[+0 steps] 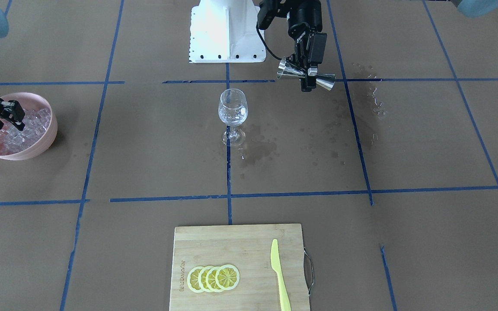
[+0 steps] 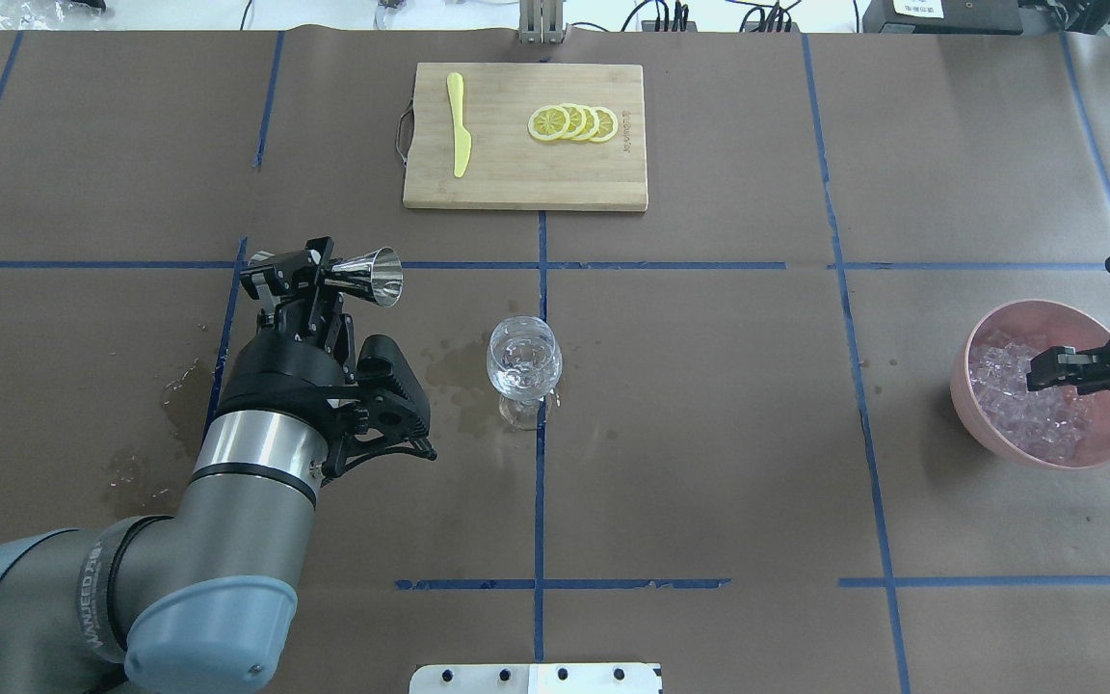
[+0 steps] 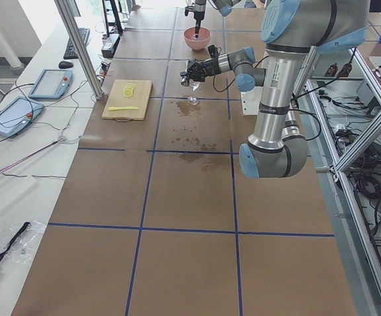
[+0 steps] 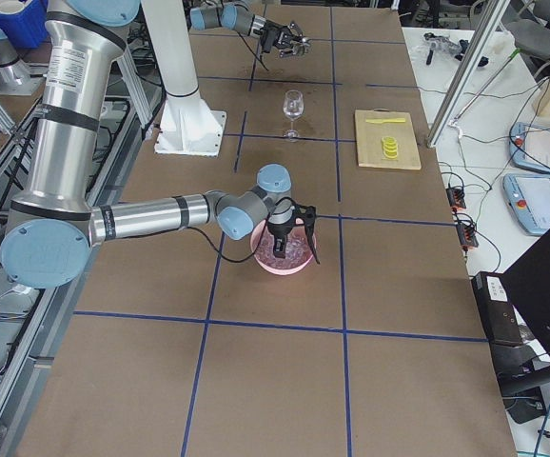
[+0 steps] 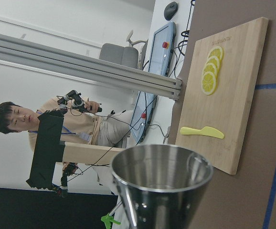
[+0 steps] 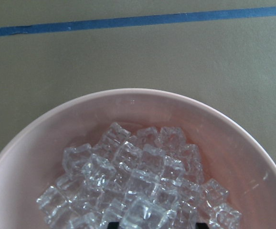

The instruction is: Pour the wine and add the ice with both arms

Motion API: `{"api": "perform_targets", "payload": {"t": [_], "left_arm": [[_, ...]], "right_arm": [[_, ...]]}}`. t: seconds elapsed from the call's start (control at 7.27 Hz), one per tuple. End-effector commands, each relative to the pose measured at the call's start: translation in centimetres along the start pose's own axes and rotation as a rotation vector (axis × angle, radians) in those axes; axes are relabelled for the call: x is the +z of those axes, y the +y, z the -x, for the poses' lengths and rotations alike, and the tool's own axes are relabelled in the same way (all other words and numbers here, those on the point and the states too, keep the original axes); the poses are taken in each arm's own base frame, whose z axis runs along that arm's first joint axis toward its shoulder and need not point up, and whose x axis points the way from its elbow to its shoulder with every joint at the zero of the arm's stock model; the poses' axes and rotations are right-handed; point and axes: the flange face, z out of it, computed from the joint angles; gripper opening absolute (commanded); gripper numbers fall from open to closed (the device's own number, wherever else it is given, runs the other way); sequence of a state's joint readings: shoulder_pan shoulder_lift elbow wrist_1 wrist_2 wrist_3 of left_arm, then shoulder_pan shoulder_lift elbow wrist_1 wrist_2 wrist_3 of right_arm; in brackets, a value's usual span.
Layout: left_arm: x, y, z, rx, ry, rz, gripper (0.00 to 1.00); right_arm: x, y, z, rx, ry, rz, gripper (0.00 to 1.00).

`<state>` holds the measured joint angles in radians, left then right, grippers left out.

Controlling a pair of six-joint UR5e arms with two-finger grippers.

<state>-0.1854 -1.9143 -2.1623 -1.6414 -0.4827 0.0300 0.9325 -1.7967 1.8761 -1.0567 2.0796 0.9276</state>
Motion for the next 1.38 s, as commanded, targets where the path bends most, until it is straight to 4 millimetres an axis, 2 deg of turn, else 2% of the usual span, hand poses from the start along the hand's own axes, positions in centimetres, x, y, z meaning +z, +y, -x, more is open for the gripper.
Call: {"api": "perform_targets", "payload": {"t": [0.0, 0.28, 0.41, 0.69, 0.83, 0.96, 1.24], "left_arm": [[0.2, 0.2, 0.1, -0.006, 0.0, 0.003, 0.0], [0.3, 0.3, 0.2, -0.006, -0.003, 0.006, 0.0], [0.4, 0.5, 0.2, -0.002, -0.004, 0.008, 0.0], [0.7, 1.0, 0.3, 0.004, -0.009, 0.016, 0.0], [0.8, 1.0, 0.4, 0.002, -0.004, 0.017, 0.0], [0.8, 1.1, 0.5, -0.001, 0.001, 0.017, 0.0], [0.8, 1.3, 0.6, -0.019, 0.001, 0.008, 0.0]], "right_arm": [[0.4, -0.3, 0.2, -0.001, 0.006, 0.0, 0.62], [1.0, -0.4, -0.2, -0.002, 0.016, 0.004, 0.63], [1.0, -0.7, 0.2, -0.003, 0.008, 0.002, 0.58], [0.9, -0.7, 0.3, -0.002, 0.007, 0.002, 0.29], [0.9, -0.7, 0.4, -0.007, 0.006, 0.001, 0.08], [0.6, -0.8, 0.4, -0.012, 0.002, -0.003, 0.0], [-0.7, -0.7, 0.9, -0.019, -0.013, -0.02, 0.0]]}}
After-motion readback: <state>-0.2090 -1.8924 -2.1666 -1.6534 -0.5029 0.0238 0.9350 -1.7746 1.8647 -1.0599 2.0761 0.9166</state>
